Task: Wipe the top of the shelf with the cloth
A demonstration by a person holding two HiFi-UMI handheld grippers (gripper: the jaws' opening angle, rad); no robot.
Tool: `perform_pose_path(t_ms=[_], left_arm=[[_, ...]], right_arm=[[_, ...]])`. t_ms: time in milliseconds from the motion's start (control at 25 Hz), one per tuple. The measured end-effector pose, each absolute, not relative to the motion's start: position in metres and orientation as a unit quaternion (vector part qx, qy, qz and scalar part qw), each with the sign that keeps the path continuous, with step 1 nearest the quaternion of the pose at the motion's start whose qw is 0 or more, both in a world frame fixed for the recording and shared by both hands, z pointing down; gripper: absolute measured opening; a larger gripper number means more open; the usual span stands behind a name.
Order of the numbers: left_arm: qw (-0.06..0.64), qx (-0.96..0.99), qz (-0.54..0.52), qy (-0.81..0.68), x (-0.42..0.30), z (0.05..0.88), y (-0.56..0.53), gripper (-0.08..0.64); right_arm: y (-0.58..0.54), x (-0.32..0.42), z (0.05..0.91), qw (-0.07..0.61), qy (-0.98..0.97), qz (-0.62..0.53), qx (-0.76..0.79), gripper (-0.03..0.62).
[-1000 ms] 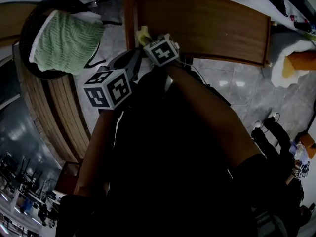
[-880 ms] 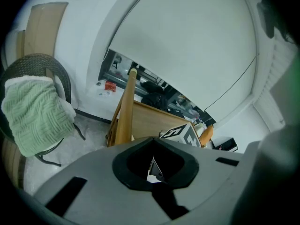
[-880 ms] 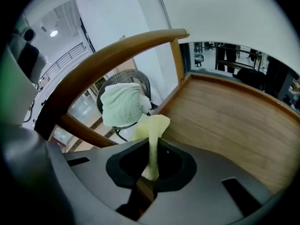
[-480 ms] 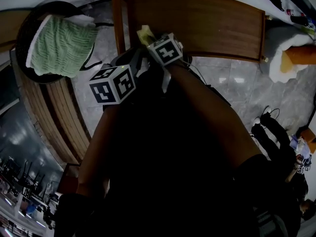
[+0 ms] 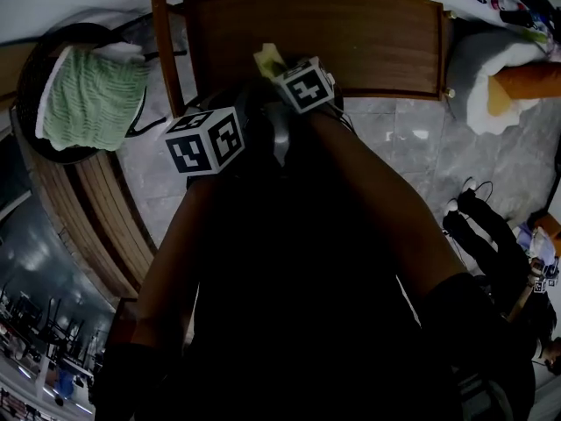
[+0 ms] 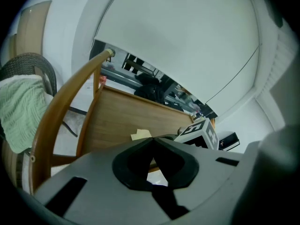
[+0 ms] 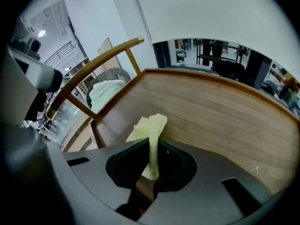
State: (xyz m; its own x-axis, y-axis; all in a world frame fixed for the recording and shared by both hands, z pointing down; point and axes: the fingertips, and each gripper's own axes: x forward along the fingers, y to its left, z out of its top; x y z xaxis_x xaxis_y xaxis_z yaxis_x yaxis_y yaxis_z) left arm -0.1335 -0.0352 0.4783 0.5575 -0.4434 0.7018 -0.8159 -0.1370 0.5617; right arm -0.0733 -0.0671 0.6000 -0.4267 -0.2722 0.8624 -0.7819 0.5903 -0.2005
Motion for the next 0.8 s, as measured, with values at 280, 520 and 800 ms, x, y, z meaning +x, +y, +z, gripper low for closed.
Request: perform_pose_path(t_ms=[280,520,800], left_arm=[[0.499,0.733,0.195,-0.419,-0.08,0.486,-0.038,0.012],[0.502,0.734,0.203,-0.41,-0.037,0.494,-0.042,0.012],[0.5,0.743,0.206,-0.395,0.014,0.495,-0.047,0.011]], right_arm=[[-0.071,-0.008,0.6,0.417,-0.78,0.312,0.348,0.044],[-0.075,0.049,0.599,0.412,-0.77,0.318,0.369,0.044],[-0.073,0.128,0.6,0.402,-0.752,0.335,0.4,0.044]])
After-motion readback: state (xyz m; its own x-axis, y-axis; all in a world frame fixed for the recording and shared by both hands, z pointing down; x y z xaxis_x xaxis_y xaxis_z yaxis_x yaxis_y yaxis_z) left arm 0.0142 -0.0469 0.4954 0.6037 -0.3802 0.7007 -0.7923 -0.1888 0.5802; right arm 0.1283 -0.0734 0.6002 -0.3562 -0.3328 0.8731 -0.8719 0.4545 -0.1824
